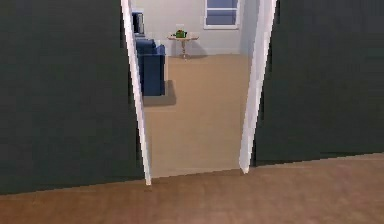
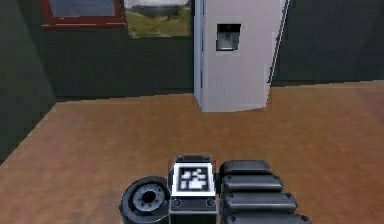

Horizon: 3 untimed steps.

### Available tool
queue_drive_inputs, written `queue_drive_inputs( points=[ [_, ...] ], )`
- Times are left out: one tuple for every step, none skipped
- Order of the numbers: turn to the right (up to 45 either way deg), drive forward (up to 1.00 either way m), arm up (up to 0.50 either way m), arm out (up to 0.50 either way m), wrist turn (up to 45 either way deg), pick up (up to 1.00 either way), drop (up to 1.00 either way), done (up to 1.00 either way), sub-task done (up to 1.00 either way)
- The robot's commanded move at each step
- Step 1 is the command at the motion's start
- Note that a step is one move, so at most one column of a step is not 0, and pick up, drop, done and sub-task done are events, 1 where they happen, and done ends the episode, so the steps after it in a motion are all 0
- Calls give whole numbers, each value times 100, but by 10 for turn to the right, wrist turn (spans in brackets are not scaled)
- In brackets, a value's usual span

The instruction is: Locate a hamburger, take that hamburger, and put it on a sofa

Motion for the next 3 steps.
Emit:
queue_drive_inputs(
  points=[
    [-30, 0, 0, 0, 0, 0, 0, 0, 0],
    [0, 75, 0, 0, 0, 0, 0, 0, 0],
    [30, 0, 0, 0, 0, 0, 0, 0, 0]
  ],
)
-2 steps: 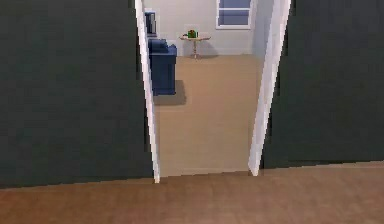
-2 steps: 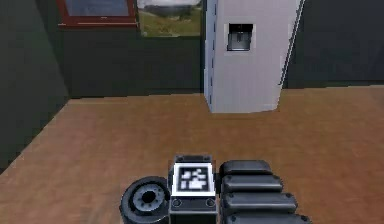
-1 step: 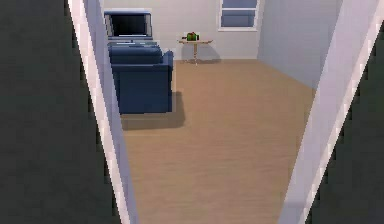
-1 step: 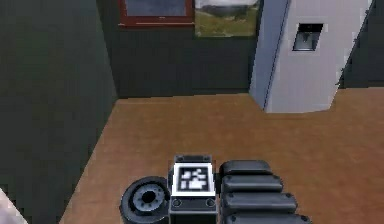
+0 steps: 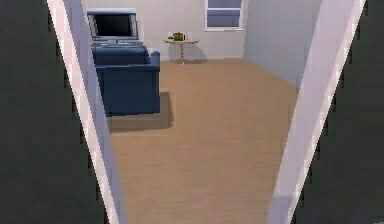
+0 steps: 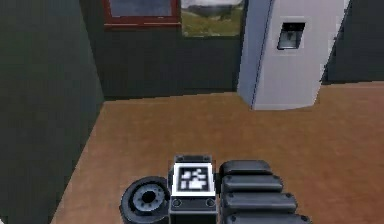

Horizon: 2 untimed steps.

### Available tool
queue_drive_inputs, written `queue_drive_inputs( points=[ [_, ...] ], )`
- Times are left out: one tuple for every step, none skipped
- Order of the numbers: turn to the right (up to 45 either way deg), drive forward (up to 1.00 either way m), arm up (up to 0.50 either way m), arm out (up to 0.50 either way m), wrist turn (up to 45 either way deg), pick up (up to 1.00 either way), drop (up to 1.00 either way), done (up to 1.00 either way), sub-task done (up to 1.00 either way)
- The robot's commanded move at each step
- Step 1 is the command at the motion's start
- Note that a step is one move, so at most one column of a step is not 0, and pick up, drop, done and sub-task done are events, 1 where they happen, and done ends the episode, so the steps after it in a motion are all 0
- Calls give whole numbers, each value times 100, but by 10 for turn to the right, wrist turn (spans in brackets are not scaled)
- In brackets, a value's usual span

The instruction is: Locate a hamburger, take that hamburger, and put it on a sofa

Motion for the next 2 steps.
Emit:
queue_drive_inputs(
  points=[
    [0, 100, 0, 0, 0, 0, 0, 0, 0],
    [0, 100, 0, 0, 0, 0, 0, 0, 0]
  ],
)
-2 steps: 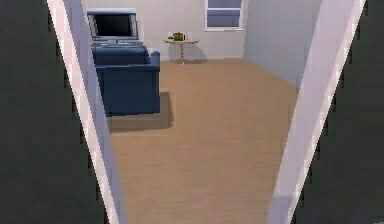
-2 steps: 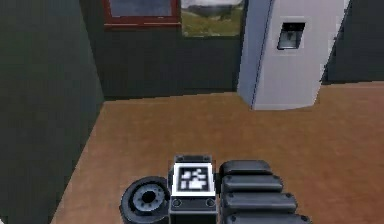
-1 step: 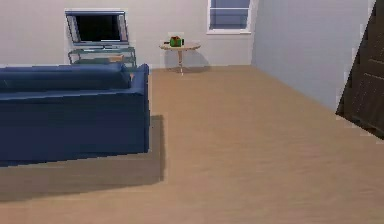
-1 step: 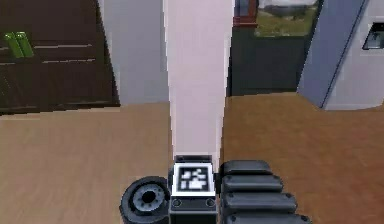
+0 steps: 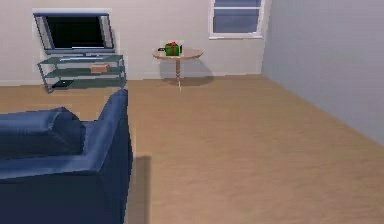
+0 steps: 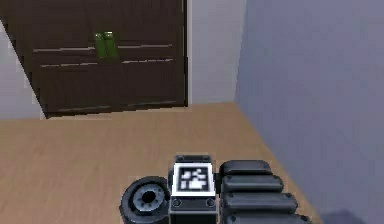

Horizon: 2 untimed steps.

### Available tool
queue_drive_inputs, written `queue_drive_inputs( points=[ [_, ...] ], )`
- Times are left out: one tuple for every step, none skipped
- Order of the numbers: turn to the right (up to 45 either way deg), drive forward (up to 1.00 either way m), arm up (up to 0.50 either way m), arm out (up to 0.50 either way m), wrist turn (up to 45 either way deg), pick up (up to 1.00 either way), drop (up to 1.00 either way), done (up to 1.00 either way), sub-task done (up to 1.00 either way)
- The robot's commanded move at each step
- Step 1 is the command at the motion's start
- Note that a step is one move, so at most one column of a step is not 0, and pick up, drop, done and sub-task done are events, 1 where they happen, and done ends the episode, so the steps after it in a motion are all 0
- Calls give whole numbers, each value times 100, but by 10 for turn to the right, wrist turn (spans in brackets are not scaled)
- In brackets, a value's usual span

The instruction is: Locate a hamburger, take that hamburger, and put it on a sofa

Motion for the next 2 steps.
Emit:
queue_drive_inputs(
  points=[
    [0, 70, 0, 0, 0, 0, 0, 0, 0],
    [450, 0, 0, 0, 0, 0, 0, 0, 0]
  ],
)
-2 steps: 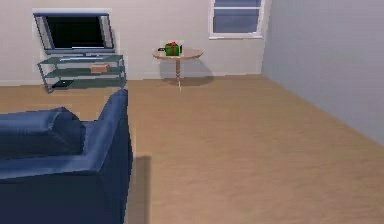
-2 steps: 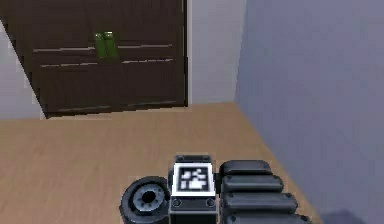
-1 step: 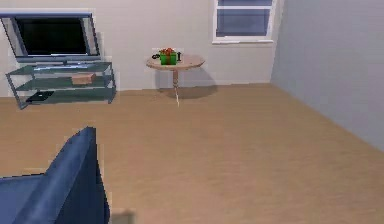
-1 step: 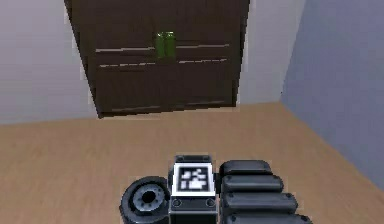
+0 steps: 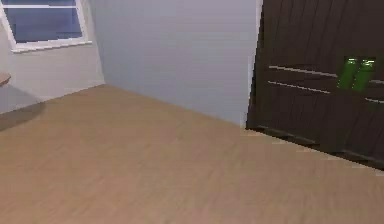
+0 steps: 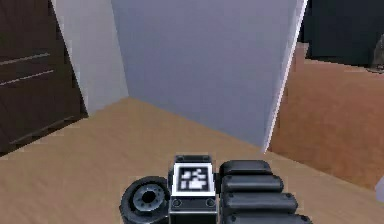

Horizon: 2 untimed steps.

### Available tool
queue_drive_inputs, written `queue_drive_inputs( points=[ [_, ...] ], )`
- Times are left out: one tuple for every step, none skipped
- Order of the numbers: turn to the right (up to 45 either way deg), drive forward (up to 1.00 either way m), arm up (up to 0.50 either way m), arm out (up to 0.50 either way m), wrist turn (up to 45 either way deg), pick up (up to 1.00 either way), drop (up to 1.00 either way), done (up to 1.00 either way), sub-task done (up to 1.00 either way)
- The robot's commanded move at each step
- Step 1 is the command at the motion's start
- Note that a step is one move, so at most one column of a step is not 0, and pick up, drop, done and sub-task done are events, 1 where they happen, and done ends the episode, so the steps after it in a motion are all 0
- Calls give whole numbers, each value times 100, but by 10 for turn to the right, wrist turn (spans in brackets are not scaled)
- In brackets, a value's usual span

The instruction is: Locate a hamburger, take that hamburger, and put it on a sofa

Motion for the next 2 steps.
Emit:
queue_drive_inputs(
  points=[
    [450, 0, 0, 0, 0, 0, 0, 0, 0],
    [60, 0, 0, 0, 0, 0, 0, 0, 0]
  ],
)
